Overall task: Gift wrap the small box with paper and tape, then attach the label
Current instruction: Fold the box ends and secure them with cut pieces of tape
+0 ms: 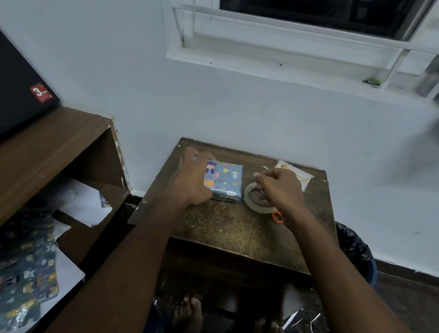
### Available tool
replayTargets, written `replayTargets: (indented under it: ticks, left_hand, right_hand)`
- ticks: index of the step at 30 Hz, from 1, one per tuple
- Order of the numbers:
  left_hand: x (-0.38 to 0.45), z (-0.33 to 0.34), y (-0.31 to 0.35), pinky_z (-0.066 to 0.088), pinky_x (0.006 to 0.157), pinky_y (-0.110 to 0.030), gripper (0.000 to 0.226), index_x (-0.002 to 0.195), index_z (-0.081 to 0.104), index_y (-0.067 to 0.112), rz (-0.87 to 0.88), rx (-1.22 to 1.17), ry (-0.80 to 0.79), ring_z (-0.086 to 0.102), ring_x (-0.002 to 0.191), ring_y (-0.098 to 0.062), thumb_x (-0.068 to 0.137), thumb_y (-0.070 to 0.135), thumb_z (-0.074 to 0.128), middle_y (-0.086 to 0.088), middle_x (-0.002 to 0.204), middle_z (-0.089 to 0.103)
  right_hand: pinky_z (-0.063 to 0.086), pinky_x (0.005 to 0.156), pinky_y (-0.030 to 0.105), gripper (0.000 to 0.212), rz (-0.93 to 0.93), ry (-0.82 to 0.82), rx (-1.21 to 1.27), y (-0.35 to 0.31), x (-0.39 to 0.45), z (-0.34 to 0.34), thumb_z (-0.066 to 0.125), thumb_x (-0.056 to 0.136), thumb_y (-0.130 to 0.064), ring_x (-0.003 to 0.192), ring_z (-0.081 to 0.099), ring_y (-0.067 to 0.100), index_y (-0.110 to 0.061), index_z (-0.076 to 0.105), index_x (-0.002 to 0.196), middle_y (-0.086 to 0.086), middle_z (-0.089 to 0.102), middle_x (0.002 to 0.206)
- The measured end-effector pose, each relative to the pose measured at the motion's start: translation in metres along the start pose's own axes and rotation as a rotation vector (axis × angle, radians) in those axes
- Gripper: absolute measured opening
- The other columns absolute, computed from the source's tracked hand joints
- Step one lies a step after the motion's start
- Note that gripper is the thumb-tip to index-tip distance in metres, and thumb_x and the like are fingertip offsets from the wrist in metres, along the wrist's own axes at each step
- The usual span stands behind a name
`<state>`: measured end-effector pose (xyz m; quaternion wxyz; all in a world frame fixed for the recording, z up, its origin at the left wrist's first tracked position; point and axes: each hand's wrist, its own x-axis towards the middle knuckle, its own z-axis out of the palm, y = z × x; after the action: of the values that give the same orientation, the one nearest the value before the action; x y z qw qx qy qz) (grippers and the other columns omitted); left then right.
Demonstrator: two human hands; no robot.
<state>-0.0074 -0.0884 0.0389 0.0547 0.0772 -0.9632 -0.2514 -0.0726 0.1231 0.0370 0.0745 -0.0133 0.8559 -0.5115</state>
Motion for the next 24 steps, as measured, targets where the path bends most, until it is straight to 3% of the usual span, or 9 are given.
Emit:
replayTargets:
  ticks: [1, 4, 8, 12, 15, 19, 22, 24]
  left_hand:
    - [0.000, 0.000, -0.003, 0.042, 0.101, -0.029, 0.069, 0.146, 0.048, 0.022, -0.036, 0.008, -0.016, 0.039, 0.136, -0.025, 0.085, 0.007, 0.076, -0.009, 0.143, 0.032]
    - [0.003, 0.004, -0.011, 0.039, 0.112, -0.035, 0.066, 0.148, 0.045, 0.022, -0.131, 0.003, -0.053, 0.035, 0.142, -0.028, 0.089, 0.009, 0.071, -0.012, 0.146, 0.030]
    - [0.007, 0.008, -0.010, 0.033, 0.121, -0.044, 0.077, 0.158, 0.036, 0.024, -0.184, 0.006, -0.117, 0.025, 0.150, -0.034, 0.091, 0.010, 0.070, -0.014, 0.159, 0.022]
    - [0.007, 0.007, -0.002, 0.018, 0.126, -0.051, 0.086, 0.164, 0.027, 0.027, -0.165, 0.092, -0.148, 0.010, 0.159, -0.035, 0.092, 0.015, 0.073, -0.014, 0.172, 0.010]
    - [0.005, 0.006, 0.008, 0.007, 0.128, -0.050, 0.090, 0.165, 0.024, 0.028, -0.135, 0.144, -0.142, -0.001, 0.162, -0.030, 0.091, 0.021, 0.074, -0.012, 0.175, 0.004]
    - [0.003, 0.011, 0.025, 0.008, 0.122, -0.042, 0.083, 0.156, 0.044, 0.036, 0.082, 0.108, -0.018, 0.013, 0.157, -0.022, 0.081, 0.022, 0.078, 0.000, 0.169, 0.024]
    - [0.004, 0.022, 0.041, 0.010, 0.104, -0.026, 0.058, 0.140, 0.061, 0.039, 0.271, -0.001, 0.122, 0.036, 0.143, -0.013, 0.086, 0.024, 0.076, 0.010, 0.150, 0.050]
    - [0.006, 0.029, 0.049, 0.019, 0.105, -0.033, 0.042, 0.134, 0.067, 0.036, 0.333, -0.050, 0.145, 0.048, 0.134, -0.013, 0.093, 0.032, 0.075, 0.012, 0.137, 0.062]
  right_hand:
    - [0.057, 0.071, 0.033, 0.007, -0.044, 0.018, -0.129, 0.000, -0.001, -0.004, 0.074, 0.083, -0.025, 0.089, 0.071, 0.020, -0.021, 0.075, 0.088, 0.000, 0.076, 0.093]
    - [0.045, 0.062, 0.025, 0.021, -0.100, -0.117, -0.379, -0.001, -0.002, -0.013, 0.075, 0.078, -0.011, 0.092, 0.065, 0.015, -0.024, 0.074, 0.094, -0.004, 0.071, 0.099]
    - [0.052, 0.083, 0.030, 0.035, -0.132, -0.289, -0.580, 0.004, -0.003, -0.010, 0.073, 0.081, -0.001, 0.103, 0.062, 0.017, -0.023, 0.076, 0.108, -0.003, 0.067, 0.110]
    - [0.050, 0.081, 0.027, 0.029, -0.213, -0.245, -0.690, 0.011, 0.000, -0.002, 0.073, 0.081, -0.003, 0.095, 0.062, 0.015, -0.030, 0.076, 0.092, -0.003, 0.071, 0.109]
    - [0.053, 0.082, 0.029, 0.021, -0.230, -0.213, -0.667, 0.011, 0.003, -0.002, 0.074, 0.083, -0.008, 0.094, 0.065, 0.014, -0.023, 0.082, 0.094, -0.005, 0.076, 0.106]
    - [0.046, 0.073, 0.025, 0.023, -0.236, -0.171, -0.614, 0.010, 0.004, -0.012, 0.069, 0.085, -0.006, 0.089, 0.063, 0.012, -0.019, 0.082, 0.098, -0.006, 0.075, 0.101]
    - [0.041, 0.061, 0.020, 0.027, -0.277, -0.151, -0.516, 0.005, -0.001, -0.027, 0.067, 0.087, -0.004, 0.080, 0.062, 0.009, -0.026, 0.072, 0.074, -0.011, 0.070, 0.082]
    - [0.038, 0.059, 0.017, 0.031, -0.318, -0.159, -0.472, 0.002, -0.005, -0.034, 0.066, 0.089, -0.005, 0.070, 0.056, 0.004, -0.027, 0.066, 0.067, -0.006, 0.068, 0.077]
